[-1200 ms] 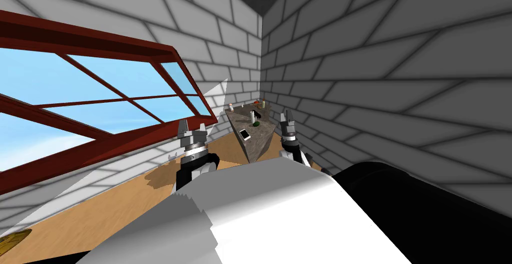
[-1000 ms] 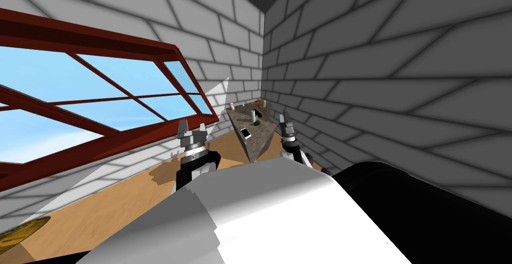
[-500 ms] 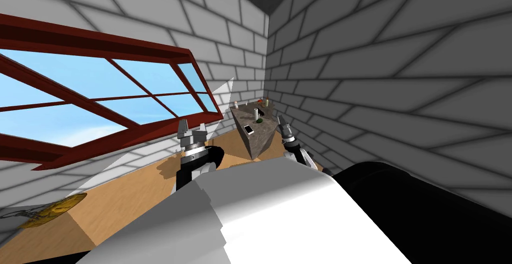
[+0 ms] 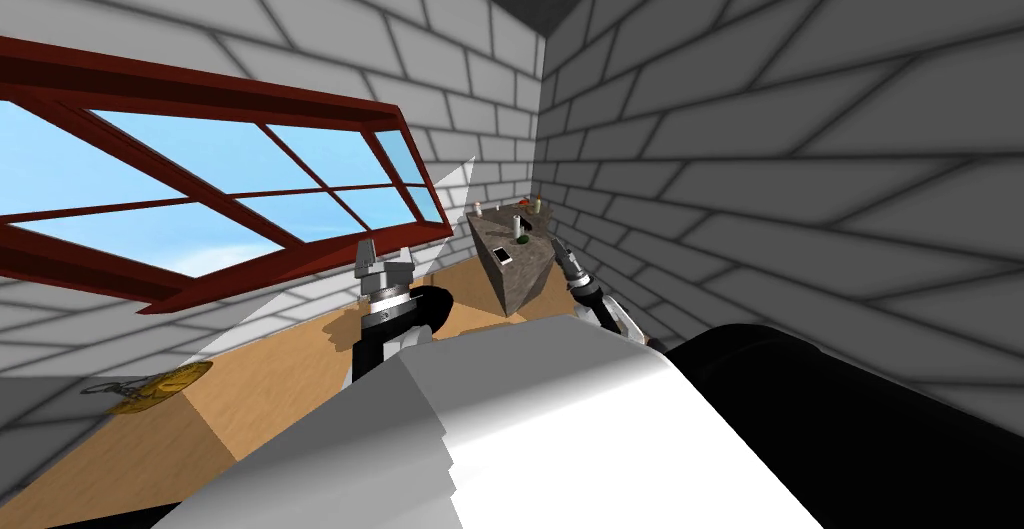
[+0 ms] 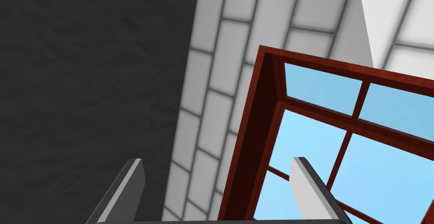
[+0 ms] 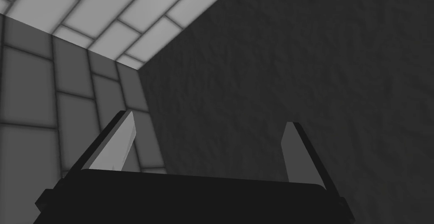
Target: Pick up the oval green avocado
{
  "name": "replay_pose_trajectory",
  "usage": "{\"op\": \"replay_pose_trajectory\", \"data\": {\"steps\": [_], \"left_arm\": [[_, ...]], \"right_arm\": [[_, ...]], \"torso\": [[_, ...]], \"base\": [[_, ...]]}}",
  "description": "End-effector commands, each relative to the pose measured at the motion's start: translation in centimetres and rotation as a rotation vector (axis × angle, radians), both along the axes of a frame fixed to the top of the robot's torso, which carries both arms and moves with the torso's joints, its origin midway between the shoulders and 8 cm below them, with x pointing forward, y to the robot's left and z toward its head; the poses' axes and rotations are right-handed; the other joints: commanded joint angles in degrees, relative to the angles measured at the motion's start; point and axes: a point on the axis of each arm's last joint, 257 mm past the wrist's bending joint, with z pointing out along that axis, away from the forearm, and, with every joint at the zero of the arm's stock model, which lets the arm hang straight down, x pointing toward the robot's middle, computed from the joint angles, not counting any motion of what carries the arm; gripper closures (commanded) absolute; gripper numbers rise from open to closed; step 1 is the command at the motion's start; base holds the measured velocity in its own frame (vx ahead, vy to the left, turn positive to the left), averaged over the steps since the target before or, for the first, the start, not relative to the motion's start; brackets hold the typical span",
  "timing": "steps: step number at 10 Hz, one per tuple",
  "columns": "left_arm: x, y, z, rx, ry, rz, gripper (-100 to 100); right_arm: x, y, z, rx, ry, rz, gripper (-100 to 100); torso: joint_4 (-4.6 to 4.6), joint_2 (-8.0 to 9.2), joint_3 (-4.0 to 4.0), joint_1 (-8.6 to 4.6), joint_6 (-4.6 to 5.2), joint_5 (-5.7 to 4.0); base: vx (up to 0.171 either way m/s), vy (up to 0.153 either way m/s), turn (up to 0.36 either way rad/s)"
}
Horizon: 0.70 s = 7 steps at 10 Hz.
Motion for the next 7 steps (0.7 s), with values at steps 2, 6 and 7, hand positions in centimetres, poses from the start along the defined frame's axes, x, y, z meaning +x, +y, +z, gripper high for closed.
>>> {"op": "replay_pose_trajectory", "data": {"steps": [2, 6, 7], "left_arm": [[0.0, 0.0, 0.0, 0.0, 0.0, 0.0, 0], [0.0, 0.0, 0.0, 0.0, 0.0, 0.0, 0], [0.0, 0.0, 0.0, 0.0, 0.0, 0.0, 0]], "right_arm": [[0.3, 0.1, -1.8, -0.09, 0.023, 0.014, -100], [0.7, -0.4, -4.9, -0.25, 0.064, 0.034, -100], [0.9, -0.9, -6.4, -0.308, 0.083, 0.032, -100]], "torso": [[0.0, 0.04, 0.02, 0.01, -0.02, 0.0], [0.0, -0.01, -0.01, 0.04, -0.02, 0.01], [-0.01, -0.05, -0.02, 0.02, 0.01, 0.01]], "base": [[-0.077, 0.036, 0.082], [-0.062, 0.048, 0.1], [-0.068, 0.061, 0.136]]}}
